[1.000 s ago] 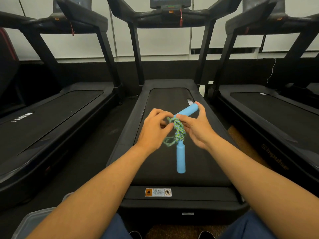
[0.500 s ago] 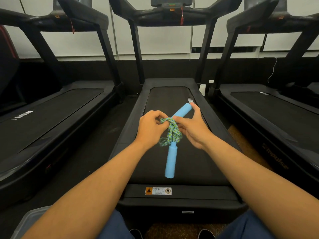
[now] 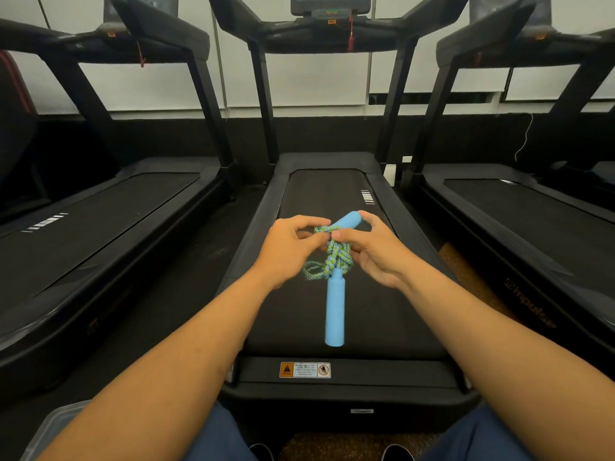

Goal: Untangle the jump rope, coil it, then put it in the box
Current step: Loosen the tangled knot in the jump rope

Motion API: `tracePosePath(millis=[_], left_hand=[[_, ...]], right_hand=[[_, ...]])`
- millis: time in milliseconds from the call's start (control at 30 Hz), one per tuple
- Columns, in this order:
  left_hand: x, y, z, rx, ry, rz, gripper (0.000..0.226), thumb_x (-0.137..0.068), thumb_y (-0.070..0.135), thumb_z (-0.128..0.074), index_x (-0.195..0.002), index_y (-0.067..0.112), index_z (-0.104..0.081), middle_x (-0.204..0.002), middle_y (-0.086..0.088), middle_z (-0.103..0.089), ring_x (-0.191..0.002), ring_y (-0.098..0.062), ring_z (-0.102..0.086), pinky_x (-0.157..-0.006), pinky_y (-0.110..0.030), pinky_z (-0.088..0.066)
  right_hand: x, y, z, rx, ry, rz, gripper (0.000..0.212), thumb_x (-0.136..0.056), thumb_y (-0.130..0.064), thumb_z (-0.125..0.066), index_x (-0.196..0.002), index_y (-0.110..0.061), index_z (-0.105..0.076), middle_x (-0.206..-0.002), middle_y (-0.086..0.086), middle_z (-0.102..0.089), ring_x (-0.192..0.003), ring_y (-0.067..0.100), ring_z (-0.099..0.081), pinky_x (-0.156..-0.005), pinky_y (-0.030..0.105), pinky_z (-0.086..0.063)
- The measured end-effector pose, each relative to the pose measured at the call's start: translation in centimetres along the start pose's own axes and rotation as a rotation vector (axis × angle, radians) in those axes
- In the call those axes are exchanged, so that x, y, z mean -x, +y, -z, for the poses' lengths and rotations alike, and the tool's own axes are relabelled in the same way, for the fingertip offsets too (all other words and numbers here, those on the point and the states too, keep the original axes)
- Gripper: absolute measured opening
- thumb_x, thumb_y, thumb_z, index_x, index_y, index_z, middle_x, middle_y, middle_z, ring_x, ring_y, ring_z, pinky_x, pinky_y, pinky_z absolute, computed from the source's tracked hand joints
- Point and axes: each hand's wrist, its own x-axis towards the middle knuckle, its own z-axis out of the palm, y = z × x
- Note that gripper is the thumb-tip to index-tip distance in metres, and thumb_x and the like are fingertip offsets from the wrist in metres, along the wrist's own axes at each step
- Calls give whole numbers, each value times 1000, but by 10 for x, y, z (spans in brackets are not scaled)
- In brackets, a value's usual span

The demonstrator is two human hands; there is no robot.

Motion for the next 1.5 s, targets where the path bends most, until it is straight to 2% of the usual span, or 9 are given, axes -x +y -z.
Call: tracePosePath(millis=[233,400,467,600,800,967,1100,1400,1500], left_hand=[[0,-8,5,256,-114,104,13,-95,0,-63,-102,5,-73,-96,-11,-74,-85,-20,-69,-78,-31,-56],[-2,-8,5,110,-100,38,13,-96,6,-65,-105,14,-71,-104,-9,-75,-94,-22,-73,-85,-35,-59],[-2,-7,5,23,-71,-9,16,-95,5,-66,-105,18,-66,-108,-11,-71,-88,-21,-73,-79,-34,-59],[-1,-6,2,-61,-21,-45,12,-97,3,-61,-97,13,-68,-107,-9,-72,-85,-29,-74,-76,-48,-60],[0,-2,1,-9,16,-20,18,-94,10,-68,-110,8,-76,-106,1,-76,-97,-9,-73,-86,-25,-58],[-2,-3,0,12,24,44,19,-96,16,-65,-109,12,-77,-105,-1,-76,-99,-15,-71,-88,-28,-57],[-2,-3,-5,91,31,107,18,-92,13,-69,-109,17,-73,-95,-5,-71,-77,-6,-65,-72,-23,-53],[-2,-10,3,240,47,109,32,-82,-3,-77,-103,20,-69,-105,-2,-71,-89,-14,-70,-82,-35,-60],[1,-9,2,180,-19,99,32,-81,-1,-79,-106,13,-64,-102,-7,-68,-85,-17,-70,-79,-37,-62]], right_hand=[[-1,-7,8,-1,-41,-74,63,-90,10,-63,-137,-26,-40,-101,22,-71,-77,24,-73,-73,35,-63],[1,-4,-1,87,-21,-98,11,-96,-4,-58,-100,-14,-60,-81,10,-64,-65,18,-63,-59,28,-55],[-1,0,-2,77,0,-103,12,-96,-5,-57,-88,-12,-62,-78,10,-64,-67,21,-63,-59,29,-54],[-2,2,-2,3,81,-73,7,-96,-6,-58,-98,-3,-64,-82,17,-67,-68,24,-66,-61,30,-57],[-1,1,-2,-111,219,47,47,-92,-2,-68,-130,-7,-41,-95,20,-66,-64,21,-72,-58,34,-61],[1,5,-5,-134,253,84,36,-96,-4,-64,-118,-17,-39,-108,24,-66,-76,26,-72,-64,38,-61],[2,5,-8,-151,270,171,25,-100,-6,-58,-113,-16,-40,-111,24,-64,-76,28,-75,-63,35,-60],[0,12,-15,-107,206,66,7,-99,-9,-50,-105,-9,-49,-113,27,-72,-100,33,-75,-88,41,-59],[3,10,-14,-96,191,66,5,-98,-8,-49,-102,-11,-47,-104,22,-72,-85,25,-75,-73,34,-59]])
